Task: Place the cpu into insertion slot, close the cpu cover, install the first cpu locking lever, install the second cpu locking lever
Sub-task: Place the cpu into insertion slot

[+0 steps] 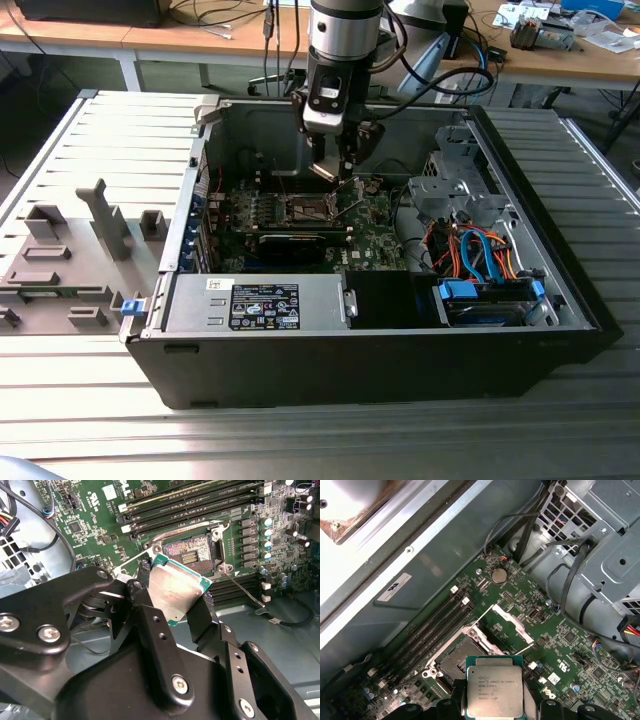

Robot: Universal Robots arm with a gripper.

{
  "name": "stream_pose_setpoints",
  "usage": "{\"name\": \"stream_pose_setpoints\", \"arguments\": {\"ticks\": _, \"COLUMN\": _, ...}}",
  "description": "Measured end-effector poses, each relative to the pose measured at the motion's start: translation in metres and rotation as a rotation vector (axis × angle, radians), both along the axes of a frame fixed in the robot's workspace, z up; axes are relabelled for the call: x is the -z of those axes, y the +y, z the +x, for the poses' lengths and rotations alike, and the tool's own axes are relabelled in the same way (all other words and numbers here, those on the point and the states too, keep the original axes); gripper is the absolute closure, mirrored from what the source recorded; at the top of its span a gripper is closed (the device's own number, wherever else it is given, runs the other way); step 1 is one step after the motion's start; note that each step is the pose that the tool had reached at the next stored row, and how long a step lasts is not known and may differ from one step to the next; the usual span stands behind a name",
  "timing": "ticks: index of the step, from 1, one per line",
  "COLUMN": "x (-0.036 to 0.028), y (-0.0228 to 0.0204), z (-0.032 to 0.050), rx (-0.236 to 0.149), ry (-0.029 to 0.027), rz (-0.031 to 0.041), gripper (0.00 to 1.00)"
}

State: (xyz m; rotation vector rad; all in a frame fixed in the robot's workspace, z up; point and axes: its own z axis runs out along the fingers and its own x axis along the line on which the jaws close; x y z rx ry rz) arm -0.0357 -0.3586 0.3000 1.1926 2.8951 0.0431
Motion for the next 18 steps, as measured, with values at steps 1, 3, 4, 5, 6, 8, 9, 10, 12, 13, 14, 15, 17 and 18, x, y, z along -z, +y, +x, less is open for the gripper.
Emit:
{"name": "stream_pose_setpoints", "arguments": {"ticks": 1, "x": 0.0, "y": 0.0, "z": 0.0, "rx": 0.003, "ry": -0.0001, "rz": -0.0001, "gripper": 0.46}}
{"name": "stream_pose_setpoints", "arguments": {"ticks": 3, "x": 0.0, "y": 0.0, "z": 0.0, "rx": 0.008, "ry": 0.0, "rz": -0.0003, "gripper": 0.46}}
{"name": "stream_pose_setpoints", "arguments": {"ticks": 4, "x": 0.0, "y": 0.0, "z": 0.0, "rx": 0.01, "ry": 0.0, "rz": -0.0004, "gripper": 0.46}}
{"name": "stream_pose_setpoints", "arguments": {"ticks": 5, "x": 0.0, "y": 0.0, "z": 0.0, "rx": 0.012, "ry": 0.0, "rz": -0.0005, "gripper": 0.46}}
{"name": "stream_pose_setpoints", "arguments": {"ticks": 6, "x": 0.0, "y": 0.0, "z": 0.0, "rx": 0.015, "ry": 0.0, "rz": -0.0006, "gripper": 0.46}}
{"name": "stream_pose_setpoints", "arguments": {"ticks": 8, "x": 0.0, "y": 0.0, "z": 0.0, "rx": 0.019, "ry": 0.0, "rz": -0.0007, "gripper": 0.46}}
{"name": "stream_pose_setpoints", "arguments": {"ticks": 9, "x": 0.0, "y": 0.0, "z": 0.0, "rx": 0.021, "ry": 0.0, "rz": -0.0007, "gripper": 0.46}}
{"name": "stream_pose_setpoints", "arguments": {"ticks": 10, "x": 0.0, "y": 0.0, "z": 0.0, "rx": 0.022, "ry": -0.0001, "rz": -0.0009, "gripper": 0.46}}
{"name": "stream_pose_setpoints", "arguments": {"ticks": 12, "x": 0.0, "y": 0.0, "z": 0.0, "rx": 0.029, "ry": 0.0, "rz": -0.0013, "gripper": 0.46}}
{"name": "stream_pose_setpoints", "arguments": {"ticks": 13, "x": 0.0, "y": 0.0, "z": 0.0, "rx": 0.031, "ry": 0.0, "rz": -0.0015, "gripper": 0.46}}
{"name": "stream_pose_setpoints", "arguments": {"ticks": 14, "x": 0.0, "y": 0.0, "z": 0.0, "rx": 0.034, "ry": -0.0001, "rz": -0.0017, "gripper": 0.46}}
{"name": "stream_pose_setpoints", "arguments": {"ticks": 15, "x": 0.0, "y": 0.0, "z": 0.0, "rx": 0.037, "ry": 0.0, "rz": -0.0019, "gripper": 0.46}}
{"name": "stream_pose_setpoints", "arguments": {"ticks": 17, "x": 0.0, "y": 0.0, "z": 0.0, "rx": 0.04, "ry": 0.0, "rz": -0.002, "gripper": 0.46}}
{"name": "stream_pose_setpoints", "arguments": {"ticks": 18, "x": 0.0, "y": 0.0, "z": 0.0, "rx": 0.041, "ry": 0.0, "rz": -0.0021, "gripper": 0.46}}
